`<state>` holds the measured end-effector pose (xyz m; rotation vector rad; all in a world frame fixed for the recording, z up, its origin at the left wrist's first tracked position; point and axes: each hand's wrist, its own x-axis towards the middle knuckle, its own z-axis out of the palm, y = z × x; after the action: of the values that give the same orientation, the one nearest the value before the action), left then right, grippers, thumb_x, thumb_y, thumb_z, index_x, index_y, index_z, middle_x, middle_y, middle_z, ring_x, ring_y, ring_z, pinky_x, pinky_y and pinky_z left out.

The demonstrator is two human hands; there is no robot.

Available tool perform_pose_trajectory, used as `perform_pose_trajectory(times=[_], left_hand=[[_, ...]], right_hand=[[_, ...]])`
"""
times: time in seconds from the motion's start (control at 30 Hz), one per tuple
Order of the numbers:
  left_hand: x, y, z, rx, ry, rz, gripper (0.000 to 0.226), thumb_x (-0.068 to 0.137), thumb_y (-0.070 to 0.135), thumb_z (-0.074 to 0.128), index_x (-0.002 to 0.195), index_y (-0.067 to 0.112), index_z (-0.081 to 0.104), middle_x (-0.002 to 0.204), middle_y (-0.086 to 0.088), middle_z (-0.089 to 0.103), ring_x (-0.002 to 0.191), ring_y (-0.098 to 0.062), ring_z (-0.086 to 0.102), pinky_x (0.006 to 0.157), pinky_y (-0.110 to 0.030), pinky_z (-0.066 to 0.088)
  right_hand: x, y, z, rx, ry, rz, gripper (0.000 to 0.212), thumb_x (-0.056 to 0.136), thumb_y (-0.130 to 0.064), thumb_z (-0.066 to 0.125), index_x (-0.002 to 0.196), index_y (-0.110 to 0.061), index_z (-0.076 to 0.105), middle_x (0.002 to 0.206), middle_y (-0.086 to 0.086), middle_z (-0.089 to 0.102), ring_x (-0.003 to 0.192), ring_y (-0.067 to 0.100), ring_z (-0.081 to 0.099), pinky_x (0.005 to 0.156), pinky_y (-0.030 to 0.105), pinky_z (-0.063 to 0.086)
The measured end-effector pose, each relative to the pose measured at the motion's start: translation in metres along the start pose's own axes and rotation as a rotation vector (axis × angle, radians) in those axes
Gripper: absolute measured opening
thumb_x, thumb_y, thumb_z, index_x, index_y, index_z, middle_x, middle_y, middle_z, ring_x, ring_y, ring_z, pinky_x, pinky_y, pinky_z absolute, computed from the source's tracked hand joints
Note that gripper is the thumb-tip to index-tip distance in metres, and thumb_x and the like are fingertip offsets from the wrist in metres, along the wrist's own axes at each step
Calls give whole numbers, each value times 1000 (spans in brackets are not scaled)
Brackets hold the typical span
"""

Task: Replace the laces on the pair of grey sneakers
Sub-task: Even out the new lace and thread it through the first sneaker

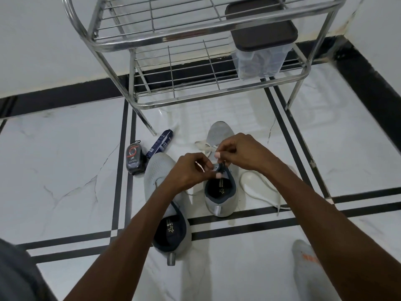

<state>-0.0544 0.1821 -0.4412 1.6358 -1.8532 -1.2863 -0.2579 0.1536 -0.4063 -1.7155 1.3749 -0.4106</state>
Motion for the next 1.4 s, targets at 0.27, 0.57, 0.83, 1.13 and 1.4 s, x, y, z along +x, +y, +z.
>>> perform_pose_trajectory(times=[0.27,0.57,0.83,1.13,1.4], left_hand=[[-4,-10,5,61,104,78,17,91,25,74,105,16,80,89,1,78,78,-5,71,71,-15,54],[-8,-18,7,-62,170,32,22,94,19,68,113,19,79,99,4,78,79,-7,74,81,-29,61],[-7,-19,10,-168,163,19,18,93,21,72,109,19,80,99,4,78,84,-10,75,83,-30,61],[4,-21,21,-380,235,-91,14,95,18,71,98,5,75,88,-15,76,82,-35,72,83,-46,61],[5,-18,28,-317,281,-90,9,97,13,67,97,5,72,83,-8,74,72,-9,69,66,-19,55]], right_hand=[[-3,-6,21,-343,-17,-115,19,93,-22,66,105,-16,80,109,6,60,95,20,61,83,36,51],[4,10,41,-479,-17,-57,19,86,-30,71,92,-16,82,110,14,49,98,31,54,80,41,51],[3,10,42,-435,19,-55,15,91,-25,68,95,-19,81,114,10,49,102,27,53,83,40,51],[-6,7,41,-76,228,90,9,81,-20,81,79,-11,80,71,-13,63,68,0,56,58,8,38],[-2,5,50,-114,227,192,35,83,-45,74,67,-14,79,80,17,68,66,17,59,58,25,44]])
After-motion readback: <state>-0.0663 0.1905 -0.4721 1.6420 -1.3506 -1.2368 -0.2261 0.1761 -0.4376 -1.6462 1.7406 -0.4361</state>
